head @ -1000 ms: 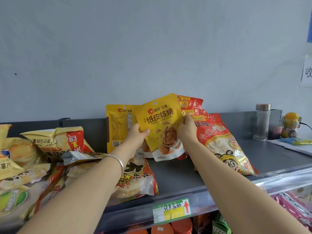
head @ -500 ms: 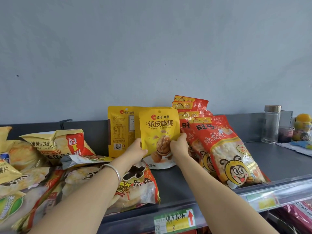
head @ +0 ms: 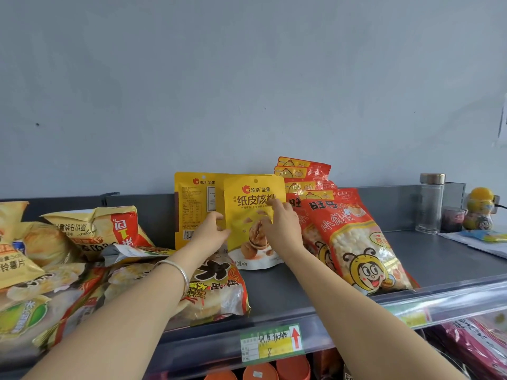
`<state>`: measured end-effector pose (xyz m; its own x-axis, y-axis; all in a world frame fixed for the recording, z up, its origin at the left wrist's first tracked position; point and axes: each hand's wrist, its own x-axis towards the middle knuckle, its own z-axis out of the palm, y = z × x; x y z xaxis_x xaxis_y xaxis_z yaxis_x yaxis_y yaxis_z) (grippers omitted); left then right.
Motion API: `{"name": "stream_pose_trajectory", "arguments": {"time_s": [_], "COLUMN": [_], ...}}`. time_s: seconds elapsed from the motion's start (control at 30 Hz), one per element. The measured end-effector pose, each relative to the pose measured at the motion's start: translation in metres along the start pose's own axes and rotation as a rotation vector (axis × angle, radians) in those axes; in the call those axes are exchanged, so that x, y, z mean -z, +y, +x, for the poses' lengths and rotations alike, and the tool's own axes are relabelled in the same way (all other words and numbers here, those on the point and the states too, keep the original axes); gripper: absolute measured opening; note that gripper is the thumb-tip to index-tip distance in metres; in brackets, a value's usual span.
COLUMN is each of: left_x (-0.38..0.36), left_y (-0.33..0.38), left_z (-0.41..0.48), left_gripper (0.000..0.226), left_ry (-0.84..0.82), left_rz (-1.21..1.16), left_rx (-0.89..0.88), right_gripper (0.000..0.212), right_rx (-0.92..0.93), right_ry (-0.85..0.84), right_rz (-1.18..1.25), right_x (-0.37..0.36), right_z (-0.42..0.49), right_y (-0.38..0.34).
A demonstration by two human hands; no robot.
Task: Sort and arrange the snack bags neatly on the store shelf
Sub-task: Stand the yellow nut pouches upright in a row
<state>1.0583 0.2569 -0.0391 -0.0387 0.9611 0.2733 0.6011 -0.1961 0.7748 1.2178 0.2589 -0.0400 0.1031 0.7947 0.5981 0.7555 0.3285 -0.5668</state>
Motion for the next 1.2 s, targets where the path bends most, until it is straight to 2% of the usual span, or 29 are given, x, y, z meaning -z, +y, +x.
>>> {"name": "stream_pose_trajectory", "arguments": {"time_s": [0.23, 0.53, 0.67, 0.8, 0.97, 1.1, 1.2], "left_x": [0.033, 0.087, 0.104, 0.114, 0.113, 0.112, 0.115], "left_y": [-0.002, -0.004, -0.008, -0.014, -0.026, -0.032, -0.033], "left_z": [-0.008, 0.046, 0.085, 0.124, 0.157, 0.167, 0.165], "left_gripper": [0.039, 0.037, 0.038, 0.043, 0.042, 0.016, 0.01], "left_ry": [0.107, 0.259, 0.311, 0.319, 0.244, 0.218, 0.262], "left_rz": [0.093, 0.171, 0.232, 0.298, 0.288, 0.299, 0.373], "left_rx": [-0.069, -0.149, -0.196, -0.235, -0.243, -0.258, -0.279], "right_gripper": [0.036, 0.031, 0.033, 0.035, 0.034, 0.03, 0.023], "right_rx": [0.312, 0.526, 0.517, 0.404, 0.314, 0.327, 0.325], "right_ry": [-0.096, -0.023, -0.092, -0.227, -0.341, -0.295, -0.229], "right_rz": [-0.112, -0.313, -0.496, -0.607, -0.69, -0.699, -0.707], "right_x": [-0.012, -0.021, -0.032, -0.048, -0.07, -0.08, -0.083], "right_z": [0.002, 0.065, 0.104, 0.142, 0.167, 0.176, 0.18], "right_y": [-0.037, -0.098, -0.12, -0.125, -0.121, -0.122, -0.125]}}
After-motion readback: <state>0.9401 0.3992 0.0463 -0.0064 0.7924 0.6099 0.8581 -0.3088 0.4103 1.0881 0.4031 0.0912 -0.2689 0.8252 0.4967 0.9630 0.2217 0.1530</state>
